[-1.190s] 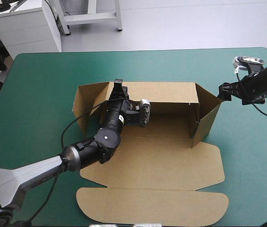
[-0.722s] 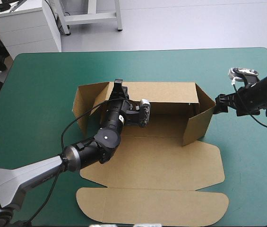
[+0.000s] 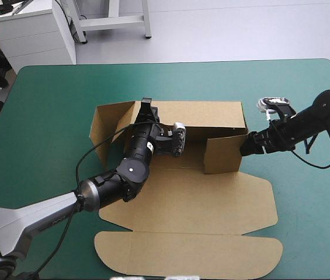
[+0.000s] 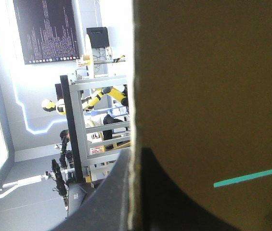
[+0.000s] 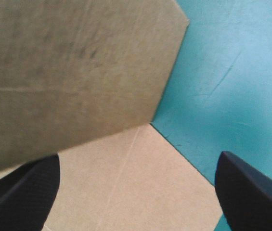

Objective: Fold the box

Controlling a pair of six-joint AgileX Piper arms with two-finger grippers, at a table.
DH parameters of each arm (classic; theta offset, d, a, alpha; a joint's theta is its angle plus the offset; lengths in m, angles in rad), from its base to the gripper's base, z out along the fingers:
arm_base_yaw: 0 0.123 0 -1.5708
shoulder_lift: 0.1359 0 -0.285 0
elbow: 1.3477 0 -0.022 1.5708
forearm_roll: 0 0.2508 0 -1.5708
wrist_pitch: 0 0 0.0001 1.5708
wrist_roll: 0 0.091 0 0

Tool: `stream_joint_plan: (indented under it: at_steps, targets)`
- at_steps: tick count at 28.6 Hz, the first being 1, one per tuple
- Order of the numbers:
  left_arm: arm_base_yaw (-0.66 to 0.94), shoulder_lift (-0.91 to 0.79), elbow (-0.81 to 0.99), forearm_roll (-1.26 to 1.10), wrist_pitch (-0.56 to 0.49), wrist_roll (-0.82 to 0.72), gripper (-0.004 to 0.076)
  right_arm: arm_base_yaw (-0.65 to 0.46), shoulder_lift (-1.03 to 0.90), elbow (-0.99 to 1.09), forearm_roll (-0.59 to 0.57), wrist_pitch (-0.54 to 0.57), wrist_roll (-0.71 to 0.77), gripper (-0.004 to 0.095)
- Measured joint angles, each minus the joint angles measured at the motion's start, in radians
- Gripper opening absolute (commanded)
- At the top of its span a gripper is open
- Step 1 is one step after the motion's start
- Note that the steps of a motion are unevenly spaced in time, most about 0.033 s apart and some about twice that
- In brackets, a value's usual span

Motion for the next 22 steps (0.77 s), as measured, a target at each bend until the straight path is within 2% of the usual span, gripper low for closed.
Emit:
stream_joint_plan:
  at_steps: [7, 14, 22]
  targets:
    - [0.0, 0.0, 0.0, 0.0, 0.0, 0.009, -0.001, 0.05, 0.0, 0.017, 0.007, -0.001, -0.023, 0.0757]
    - [0.0, 0.0, 0.0, 0.0, 0.001, 0.01, -0.001, 0.082, -0.001, 0.017, 0.075, -0.062, -0.099, 0.0748]
    - [0.0, 0.0, 0.0, 0.0, 0.005, 0.01, -0.001, 0.149, -0.054, 0.045, 0.075, -0.16, -0.11, 0.0748]
